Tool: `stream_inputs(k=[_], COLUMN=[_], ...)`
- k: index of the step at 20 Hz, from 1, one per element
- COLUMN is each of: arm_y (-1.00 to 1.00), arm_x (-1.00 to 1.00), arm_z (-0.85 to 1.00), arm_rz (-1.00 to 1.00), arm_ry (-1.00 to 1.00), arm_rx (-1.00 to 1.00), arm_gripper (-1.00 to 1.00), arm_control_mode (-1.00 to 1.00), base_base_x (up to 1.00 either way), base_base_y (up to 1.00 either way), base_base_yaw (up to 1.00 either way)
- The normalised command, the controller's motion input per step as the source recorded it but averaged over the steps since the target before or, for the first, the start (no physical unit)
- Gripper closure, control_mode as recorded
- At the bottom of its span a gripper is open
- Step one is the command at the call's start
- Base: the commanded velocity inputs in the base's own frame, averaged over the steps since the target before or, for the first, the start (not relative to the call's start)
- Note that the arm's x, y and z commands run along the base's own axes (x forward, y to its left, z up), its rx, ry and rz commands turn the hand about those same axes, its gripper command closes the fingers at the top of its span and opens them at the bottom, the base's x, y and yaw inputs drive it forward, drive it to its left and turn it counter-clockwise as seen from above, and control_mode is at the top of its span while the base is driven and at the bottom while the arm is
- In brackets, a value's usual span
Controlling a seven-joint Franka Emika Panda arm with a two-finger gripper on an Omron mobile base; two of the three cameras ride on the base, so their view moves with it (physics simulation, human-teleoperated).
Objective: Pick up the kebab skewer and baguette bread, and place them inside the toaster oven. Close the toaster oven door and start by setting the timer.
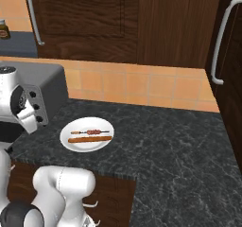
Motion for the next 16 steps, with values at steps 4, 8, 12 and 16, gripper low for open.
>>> stream_inputs(k=[4, 8, 12, 16], arm_y=[-1.0, -0.95, -0.87, -0.79], arm_x=[0.21, 0.19, 0.18, 0.25], arm_z=[0.0, -0.01, -0.12, -0.11], arm_rz=[-0.22, -0.21, -0.17, -0.17], arm_ry=[0.13, 0.07, 0.02, 0.03], arm_rx=[0.09, 0.02, 0.0, 0.0], arm_gripper=[-1.0, -1.0, -1.0, -1.0], arm_control_mode=[-1.0, -1.0, -1.0, -1.0], base_base_x=[0.0, 0.0, 0.0, 0.0], base_base_y=[0.0, 0.0, 0.0, 0.0], base_base_yaw=[0.0, 0.0, 0.0, 0.0])
